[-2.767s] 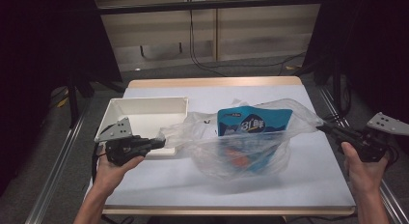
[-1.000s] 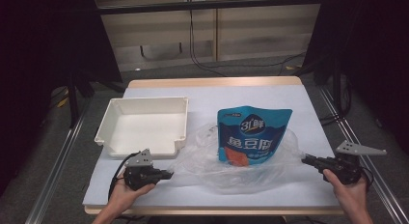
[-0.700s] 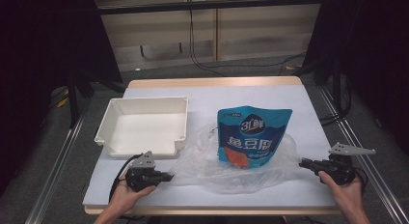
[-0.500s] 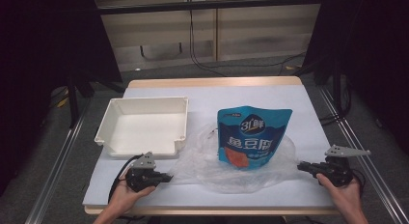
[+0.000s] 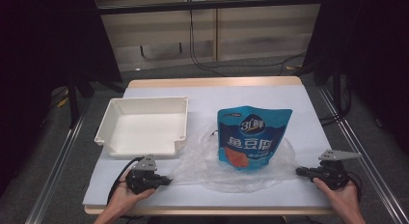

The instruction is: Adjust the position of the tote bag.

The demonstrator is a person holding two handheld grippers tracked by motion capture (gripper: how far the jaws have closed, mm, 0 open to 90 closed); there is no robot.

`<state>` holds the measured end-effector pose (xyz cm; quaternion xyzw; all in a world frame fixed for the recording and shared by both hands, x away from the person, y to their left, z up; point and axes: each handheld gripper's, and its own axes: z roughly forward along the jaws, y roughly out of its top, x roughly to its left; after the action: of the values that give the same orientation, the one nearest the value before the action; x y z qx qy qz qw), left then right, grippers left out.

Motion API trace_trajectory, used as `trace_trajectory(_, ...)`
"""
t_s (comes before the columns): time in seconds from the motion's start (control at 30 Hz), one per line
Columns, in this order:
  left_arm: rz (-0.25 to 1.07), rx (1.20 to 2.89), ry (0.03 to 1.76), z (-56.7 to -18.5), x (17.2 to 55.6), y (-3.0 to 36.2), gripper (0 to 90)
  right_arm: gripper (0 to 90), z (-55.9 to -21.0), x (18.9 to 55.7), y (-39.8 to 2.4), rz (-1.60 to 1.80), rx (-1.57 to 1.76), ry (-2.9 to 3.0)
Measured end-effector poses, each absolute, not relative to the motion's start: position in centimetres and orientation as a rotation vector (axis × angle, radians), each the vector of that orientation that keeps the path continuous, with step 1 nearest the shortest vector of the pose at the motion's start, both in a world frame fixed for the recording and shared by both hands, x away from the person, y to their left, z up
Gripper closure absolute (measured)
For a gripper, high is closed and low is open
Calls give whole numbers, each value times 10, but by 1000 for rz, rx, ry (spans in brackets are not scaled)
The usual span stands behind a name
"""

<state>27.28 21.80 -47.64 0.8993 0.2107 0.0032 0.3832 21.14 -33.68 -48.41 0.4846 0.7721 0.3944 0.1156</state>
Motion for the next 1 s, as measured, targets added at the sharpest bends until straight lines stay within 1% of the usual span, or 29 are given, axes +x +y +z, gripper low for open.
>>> trace_trajectory(0.07,-6,2307,522,-474,273,218,889,896,-483,211,-336,1165,1413,2253)
trace_trajectory(0.13,-17,2262,531,-474,272,217,860,869,-481,210,-336,1197,1383,2251)
trace_trajectory(0.17,-15,2268,533,-472,272,218,847,842,-479,209,-335,1203,1378,2243)
trace_trajectory(0.2,-19,2237,533,-473,272,218,824,806,-478,208,-334,1217,1367,2237)
trace_trajectory(0.23,-3,2236,538,-471,272,220,785,761,-476,208,-333,1230,1355,2228)
trace_trajectory(0.27,4,2230,541,-469,271,221,756,746,-475,207,-333,1233,1352,2222)
trace_trajectory(0.3,-1,2206,536,-468,270,222,746,740,-473,205,-332,1246,1348,2215)
trace_trajectory(0.4,21,2182,530,-462,266,224,673,656,-466,201,-332,1293,1312,2173)
trace_trajectory(0.47,29,2167,532,-459,264,225,606,572,-460,196,-331,1325,1297,2131)
trace_trajectory(0.57,37,2133,536,-454,263,228,503,476,-454,193,-330,1354,1266,2103)
trace_trajectory(0.67,41,2079,564,-449,263,233,433,412,-448,191,-330,1361,1256,2082)
trace_trajectory(0.83,69,2043,586,-441,262,242,389,375,-439,189,-335,1383,1237,2030)
trace_trajectory(1.0,101,2017,558,-432,257,240,422,348,-426,184,-337,1433,1210,1998)
